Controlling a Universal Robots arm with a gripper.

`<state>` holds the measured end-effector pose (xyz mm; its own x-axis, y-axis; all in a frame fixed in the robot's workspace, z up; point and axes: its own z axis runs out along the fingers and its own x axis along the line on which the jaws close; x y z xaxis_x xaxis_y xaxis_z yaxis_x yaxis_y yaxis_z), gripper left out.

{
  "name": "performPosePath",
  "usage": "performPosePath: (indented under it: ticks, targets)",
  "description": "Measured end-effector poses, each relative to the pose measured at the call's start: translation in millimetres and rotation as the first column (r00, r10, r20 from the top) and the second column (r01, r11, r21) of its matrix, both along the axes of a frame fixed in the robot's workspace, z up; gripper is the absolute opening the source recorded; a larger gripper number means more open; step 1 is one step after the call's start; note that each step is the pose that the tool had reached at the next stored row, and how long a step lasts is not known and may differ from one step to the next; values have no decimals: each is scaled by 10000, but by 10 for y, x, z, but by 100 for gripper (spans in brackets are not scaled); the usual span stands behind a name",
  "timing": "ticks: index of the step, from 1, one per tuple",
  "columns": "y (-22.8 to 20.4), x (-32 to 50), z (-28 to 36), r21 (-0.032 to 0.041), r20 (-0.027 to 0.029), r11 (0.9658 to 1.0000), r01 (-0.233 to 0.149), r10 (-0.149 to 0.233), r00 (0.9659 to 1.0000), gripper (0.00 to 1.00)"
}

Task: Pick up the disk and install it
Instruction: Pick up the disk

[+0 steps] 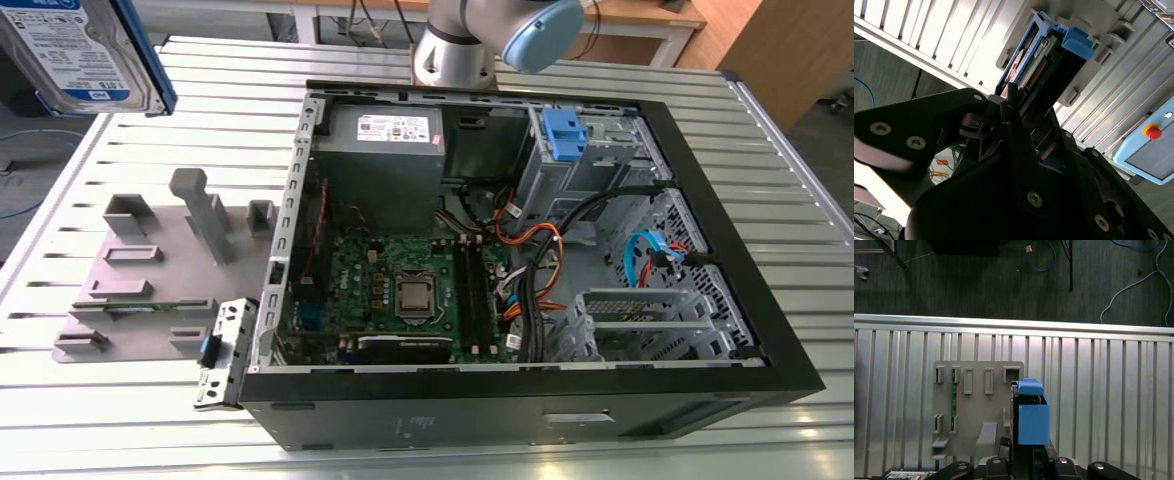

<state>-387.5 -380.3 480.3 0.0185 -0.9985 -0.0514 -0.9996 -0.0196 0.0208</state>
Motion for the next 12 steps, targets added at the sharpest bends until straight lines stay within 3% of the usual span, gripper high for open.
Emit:
performPosePath:
  ticks: [12]
  targets:
    - [0,43,2,2,0,10000,0,0,10000,35]
